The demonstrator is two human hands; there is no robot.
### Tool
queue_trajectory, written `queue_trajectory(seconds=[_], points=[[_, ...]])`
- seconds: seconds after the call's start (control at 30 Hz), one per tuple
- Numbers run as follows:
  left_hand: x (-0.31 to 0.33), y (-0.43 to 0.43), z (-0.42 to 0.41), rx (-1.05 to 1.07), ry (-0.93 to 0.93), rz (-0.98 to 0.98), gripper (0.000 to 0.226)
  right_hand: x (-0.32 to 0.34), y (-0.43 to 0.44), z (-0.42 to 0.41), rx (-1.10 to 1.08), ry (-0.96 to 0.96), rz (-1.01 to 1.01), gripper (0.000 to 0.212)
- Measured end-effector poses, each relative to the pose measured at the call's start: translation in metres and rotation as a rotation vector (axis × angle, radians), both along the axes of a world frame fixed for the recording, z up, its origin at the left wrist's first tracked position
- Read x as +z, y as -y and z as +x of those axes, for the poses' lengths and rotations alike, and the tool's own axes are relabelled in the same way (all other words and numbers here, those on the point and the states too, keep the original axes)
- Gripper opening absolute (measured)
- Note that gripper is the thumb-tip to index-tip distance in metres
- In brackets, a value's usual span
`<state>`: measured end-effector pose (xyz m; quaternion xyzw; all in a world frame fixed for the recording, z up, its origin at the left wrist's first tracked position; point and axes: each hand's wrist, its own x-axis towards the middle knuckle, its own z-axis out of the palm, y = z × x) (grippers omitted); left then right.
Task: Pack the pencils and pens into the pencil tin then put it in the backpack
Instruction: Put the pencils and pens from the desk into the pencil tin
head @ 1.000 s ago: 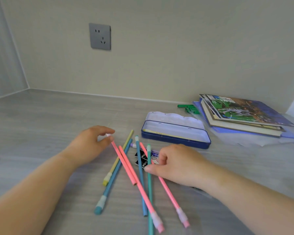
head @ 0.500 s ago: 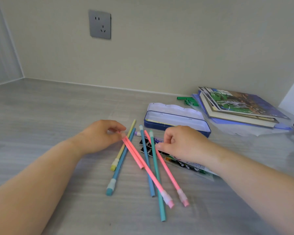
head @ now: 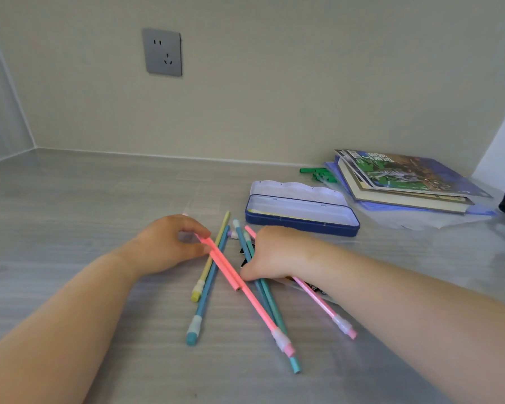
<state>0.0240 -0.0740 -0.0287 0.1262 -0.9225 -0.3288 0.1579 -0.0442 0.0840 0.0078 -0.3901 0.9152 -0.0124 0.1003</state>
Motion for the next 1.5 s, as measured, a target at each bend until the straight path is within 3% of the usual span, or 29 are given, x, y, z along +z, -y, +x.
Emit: queue_trajectory(seconds=[0.17, 0.27, 0.43, 0.57, 0.7, 0.8, 0.97, 1.1, 1.17, 1.27, 1.43, 1.5], points=[[-0.001, 0.000, -0.002, 0.016, -0.010, -0.002, 0.020, -0.001, -0.002, -0.006, -0.033, 0.036, -0.030, 0.037], [-0.003, 0.000, -0.003, 0.056, 0.011, -0.016, 0.034, 0.013, -0.009, -0.017, -0.066, 0.136, -0.093, 0.036], [-0.004, -0.007, -0.009, 0.102, 0.025, -0.069, 0.046, 0.039, -0.026, -0.056, -0.139, 0.239, -0.597, 0.035], [0.003, -0.013, -0.023, 0.070, -0.014, -0.072, 0.045, 0.049, -0.037, -0.092, -0.105, 0.057, -0.880, 0.035], [0.012, -0.020, -0.050, -0.022, 0.010, -0.115, 0.044, 0.049, -0.034, -0.119, -0.099, -0.096, -0.967, 0.022], [0.010, -0.019, -0.078, -0.030, 0.029, -0.141, 0.042, 0.043, -0.027, -0.131, -0.037, -0.190, -0.861, 0.014], [-0.006, -0.010, -0.103, -0.079, 0.060, -0.231, 0.039, 0.020, -0.021, -0.144, 0.087, -0.412, -0.319, 0.021], [-0.006, -0.007, -0.105, -0.074, 0.026, -0.262, 0.063, 0.016, -0.019, -0.156, 0.073, -0.294, -0.030, 0.031], [-0.008, -0.008, -0.104, -0.064, 0.010, -0.296, 0.060, 0.013, -0.019, -0.159, 0.067, -0.245, 0.092, 0.027], [-0.009, -0.011, -0.102, -0.045, 0.000, -0.292, 0.038, 0.007, -0.018, -0.158, 0.077, -0.224, 0.182, 0.027], [-0.007, -0.013, -0.097, -0.004, -0.022, -0.247, 0.036, 0.004, -0.020, -0.160, 0.109, -0.227, 0.191, 0.020], [-0.007, -0.013, -0.096, 0.011, -0.029, -0.218, 0.034, 0.004, -0.022, -0.162, 0.132, -0.207, 0.144, 0.033]])
